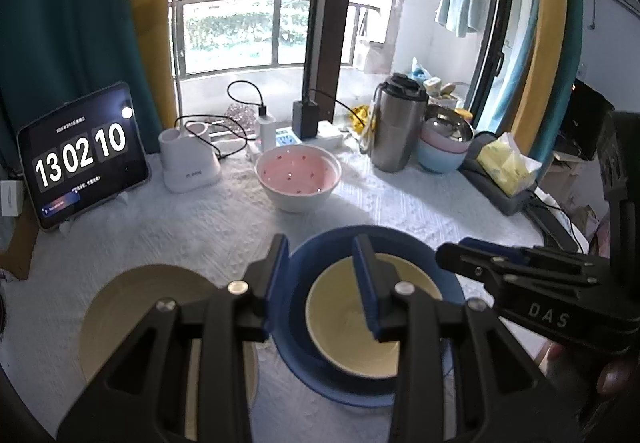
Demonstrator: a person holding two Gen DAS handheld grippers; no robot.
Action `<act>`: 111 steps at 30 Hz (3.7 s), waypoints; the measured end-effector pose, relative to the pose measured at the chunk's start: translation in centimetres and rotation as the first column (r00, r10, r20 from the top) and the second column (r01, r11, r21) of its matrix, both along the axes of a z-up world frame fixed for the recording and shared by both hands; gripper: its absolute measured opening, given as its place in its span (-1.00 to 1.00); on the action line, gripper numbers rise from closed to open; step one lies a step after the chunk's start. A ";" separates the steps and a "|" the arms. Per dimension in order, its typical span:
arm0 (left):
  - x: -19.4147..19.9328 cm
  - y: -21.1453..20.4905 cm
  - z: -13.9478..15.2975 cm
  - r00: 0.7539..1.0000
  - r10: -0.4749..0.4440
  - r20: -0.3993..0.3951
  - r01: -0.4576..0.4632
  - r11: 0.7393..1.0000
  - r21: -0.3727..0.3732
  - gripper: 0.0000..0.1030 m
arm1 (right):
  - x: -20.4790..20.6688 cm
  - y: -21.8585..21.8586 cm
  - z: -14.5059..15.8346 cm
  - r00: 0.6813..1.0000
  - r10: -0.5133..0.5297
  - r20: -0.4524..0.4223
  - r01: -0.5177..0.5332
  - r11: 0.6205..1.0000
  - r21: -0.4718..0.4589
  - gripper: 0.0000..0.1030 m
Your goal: Organize plates and bowls
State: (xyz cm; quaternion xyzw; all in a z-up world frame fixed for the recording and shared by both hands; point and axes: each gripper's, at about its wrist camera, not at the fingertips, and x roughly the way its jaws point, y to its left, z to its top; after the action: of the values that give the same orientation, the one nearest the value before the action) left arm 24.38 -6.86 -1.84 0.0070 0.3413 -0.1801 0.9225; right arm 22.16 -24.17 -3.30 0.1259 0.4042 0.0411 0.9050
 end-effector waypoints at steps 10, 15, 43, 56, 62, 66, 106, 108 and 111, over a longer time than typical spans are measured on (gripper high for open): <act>2.0 0.5 0.3 1.000 0.020 0.001 -0.020 1.000 -0.002 -0.32 | 1.6 -0.1 0.2 1.000 0.006 0.002 -0.006 1.000 0.001 -0.47; 3.4 0.6 0.2 0.999 0.033 -0.005 -0.033 0.999 -0.005 -0.31 | 2.9 -0.4 0.2 1.000 0.009 -0.004 -0.009 1.000 0.001 -0.47; 12.2 0.6 -3.4 0.990 0.122 -0.066 -0.123 0.992 -0.020 -0.31 | 12.4 -2.7 -2.3 0.998 0.063 -0.023 -0.063 0.998 -0.022 -0.47; 15.9 -0.1 -5.2 0.986 0.102 -0.132 -0.102 0.995 0.011 -0.31 | 19.0 -3.9 -5.2 0.987 0.128 -0.093 -0.127 0.992 0.009 -0.47; 18.0 -0.4 -6.6 0.967 0.086 -0.240 -0.082 0.996 0.025 -0.31 | 21.2 -3.9 -5.9 0.984 0.134 -0.118 -0.132 0.991 0.025 -0.47; 18.8 -0.5 -6.9 0.964 0.075 -0.256 -0.072 0.997 0.019 -0.30 | 22.4 -3.9 -6.7 0.973 0.156 -0.168 -0.148 0.987 0.059 -0.47; 21.5 -0.6 -9.2 0.954 0.059 -0.294 -0.061 0.998 0.003 -0.33 | 26.8 -3.4 -9.7 0.906 0.217 -0.363 -0.165 0.972 0.170 -0.61; 21.5 -0.9 -9.2 0.955 0.053 -0.293 -0.053 0.999 0.009 -0.33 | 26.8 -3.4 -9.5 0.908 0.217 -0.359 -0.165 0.972 0.170 -0.63; 21.9 -1.3 -9.7 0.949 0.045 -0.311 -0.040 0.999 0.023 -0.34 | 26.8 -3.5 -9.4 0.909 0.222 -0.353 -0.174 0.971 0.161 -0.64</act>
State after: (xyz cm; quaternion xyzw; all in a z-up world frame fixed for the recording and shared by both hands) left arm 46.23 -8.20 -11.54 -0.0214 0.4839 -0.1561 0.8608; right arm 48.93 -27.62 -12.70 0.1464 0.5741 0.1338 0.7944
